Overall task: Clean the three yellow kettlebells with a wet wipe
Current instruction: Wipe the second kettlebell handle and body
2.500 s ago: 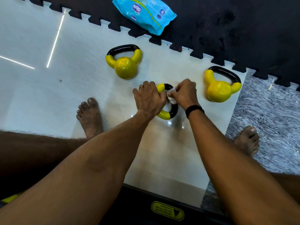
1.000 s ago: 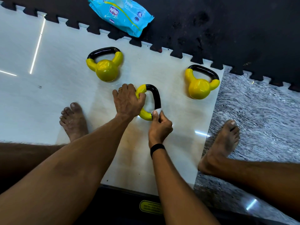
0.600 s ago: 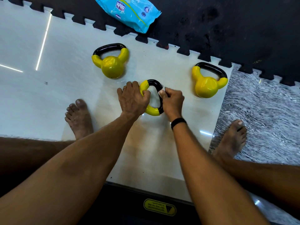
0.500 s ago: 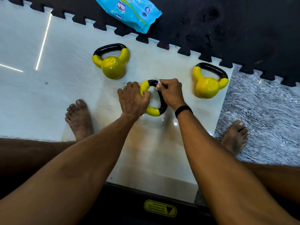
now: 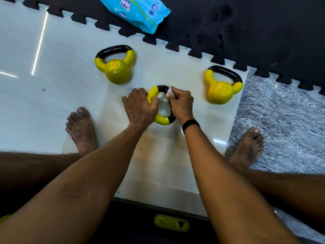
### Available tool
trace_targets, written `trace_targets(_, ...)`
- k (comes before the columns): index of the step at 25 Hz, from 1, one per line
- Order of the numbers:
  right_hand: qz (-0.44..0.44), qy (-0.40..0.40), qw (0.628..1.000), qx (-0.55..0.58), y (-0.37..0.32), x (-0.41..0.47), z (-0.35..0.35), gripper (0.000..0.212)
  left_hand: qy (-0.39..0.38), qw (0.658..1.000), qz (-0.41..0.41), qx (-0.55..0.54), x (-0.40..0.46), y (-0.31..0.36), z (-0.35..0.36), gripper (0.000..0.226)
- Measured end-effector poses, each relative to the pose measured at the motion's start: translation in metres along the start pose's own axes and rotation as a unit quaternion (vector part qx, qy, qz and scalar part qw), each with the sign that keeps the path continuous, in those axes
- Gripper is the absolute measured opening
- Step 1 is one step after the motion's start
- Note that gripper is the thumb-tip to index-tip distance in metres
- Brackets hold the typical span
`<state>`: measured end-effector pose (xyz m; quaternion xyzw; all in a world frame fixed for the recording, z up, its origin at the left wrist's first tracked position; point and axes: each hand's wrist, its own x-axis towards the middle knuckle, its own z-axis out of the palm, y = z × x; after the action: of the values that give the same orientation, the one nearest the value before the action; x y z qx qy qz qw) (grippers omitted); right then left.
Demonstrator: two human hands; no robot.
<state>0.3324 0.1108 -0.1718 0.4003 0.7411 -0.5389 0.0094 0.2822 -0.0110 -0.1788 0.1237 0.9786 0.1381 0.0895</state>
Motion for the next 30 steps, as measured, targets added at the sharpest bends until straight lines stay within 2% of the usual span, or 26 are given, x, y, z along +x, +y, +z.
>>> trace_targets(3,0.071,0.052,0.994,0.057,0.011,-0.022,0.008,0.032,0.001,1.000,0.003,-0.007,0.000,0.000,0.000,0.051)
trace_targets(6,0.123,0.038,0.982,0.138,0.017,-0.030,0.002,0.024,0.007,1.000,-0.016,-0.019,0.000,0.000,0.002,0.051)
trace_targets(9,0.181,-0.010,0.957,0.228,0.015,-0.041,-0.013,0.018,0.013,0.999,-0.042,-0.024,0.001,0.000,0.000,0.052)
trace_targets(13,0.164,-0.052,0.951,0.257,-0.011,-0.041,-0.018,0.007,0.027,0.997,-0.046,-0.061,0.005,-0.009,-0.008,0.038)
trace_targets(16,0.122,-0.073,0.967,0.214,-0.039,-0.032,-0.022,0.013,-0.009,0.987,-0.066,-0.144,0.010,-0.009,-0.014,0.028)
trace_targets(18,0.091,-0.053,0.980,0.170,-0.056,-0.025,-0.025,0.022,-0.069,0.963,-0.092,-0.246,0.017,0.000,-0.017,0.026)
trace_targets(21,0.045,0.014,0.997,0.059,-0.066,-0.010,-0.037,0.032,-0.167,0.888,-0.112,-0.414,0.028,0.022,-0.027,0.021)
trace_targets(23,0.000,0.028,0.999,-0.037,-0.062,0.001,-0.051,0.037,-0.187,0.837,-0.149,-0.492,0.036,0.035,-0.036,0.022)
trace_targets(24,-0.022,0.024,0.995,-0.092,-0.056,0.004,-0.056,0.039,-0.182,0.828,-0.165,-0.504,0.040,0.038,-0.039,0.023)
trace_targets(27,-0.048,0.006,0.983,-0.179,-0.039,-0.007,-0.053,0.037,-0.171,0.842,-0.148,-0.491,0.049,0.038,-0.041,0.019)
trace_targets(30,-0.107,0.020,0.973,-0.204,-0.020,-0.037,-0.029,0.020,-0.175,0.864,-0.074,-0.467,0.054,0.036,-0.036,0.014)
